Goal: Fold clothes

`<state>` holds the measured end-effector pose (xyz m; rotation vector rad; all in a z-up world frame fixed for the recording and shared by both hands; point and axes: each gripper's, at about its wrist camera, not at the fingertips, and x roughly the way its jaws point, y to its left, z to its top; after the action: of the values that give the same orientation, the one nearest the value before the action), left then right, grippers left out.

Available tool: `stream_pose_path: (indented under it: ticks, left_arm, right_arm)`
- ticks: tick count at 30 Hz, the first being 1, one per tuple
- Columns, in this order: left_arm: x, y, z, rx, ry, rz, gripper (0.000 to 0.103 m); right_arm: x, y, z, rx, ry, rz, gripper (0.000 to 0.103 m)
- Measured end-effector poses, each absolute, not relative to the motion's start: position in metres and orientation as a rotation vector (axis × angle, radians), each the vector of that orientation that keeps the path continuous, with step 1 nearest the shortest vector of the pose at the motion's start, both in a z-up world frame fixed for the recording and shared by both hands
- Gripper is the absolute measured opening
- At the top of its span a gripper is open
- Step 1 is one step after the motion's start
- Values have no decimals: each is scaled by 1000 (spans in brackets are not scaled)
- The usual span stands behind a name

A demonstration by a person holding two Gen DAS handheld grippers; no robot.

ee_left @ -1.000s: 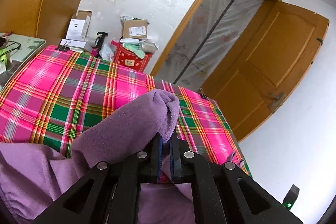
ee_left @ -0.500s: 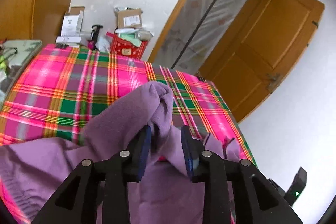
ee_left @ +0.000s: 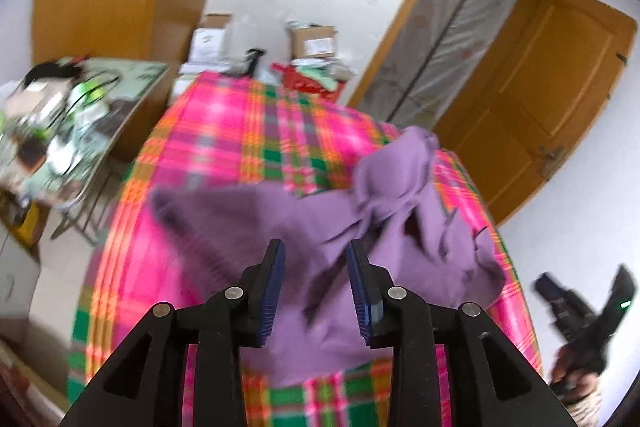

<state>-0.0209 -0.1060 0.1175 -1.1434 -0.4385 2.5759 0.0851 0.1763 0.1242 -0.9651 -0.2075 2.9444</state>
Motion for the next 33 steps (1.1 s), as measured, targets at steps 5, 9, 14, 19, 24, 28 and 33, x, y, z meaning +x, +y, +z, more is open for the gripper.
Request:
stream_pose_path:
  ticks: [5,9,14,19,24,28,33]
  left_arm:
    - [10,-145,95,-1217,-504,2586,33]
    - [26,-164,69,-1279,-565,2564,33]
    - [40,-171,46,-1310,-633,2507,33]
    - [48,-176,31,-1318,-676,2475,33]
    - [52,-182,17,-1325,-719,2445,33]
    - [49,-187,10,-1327,-754,2440,33]
    - [44,-190,6,-1335,-757,2435,33]
  right_arm:
    - [115,157,146,-976,-288,2988,33]
    - [114,115,104,-1100,-239,3070,35]
    - [95,47,43,-1284,-188,3188,35]
    - [65,-6,10,-1444,-138,3264,34]
    - [32,-44,-8,-1526,-93,3307,35]
    - [4,-64,-19,-1575,-88,3290,35]
    - [-25,-74,-29,-1635,47,3276,35]
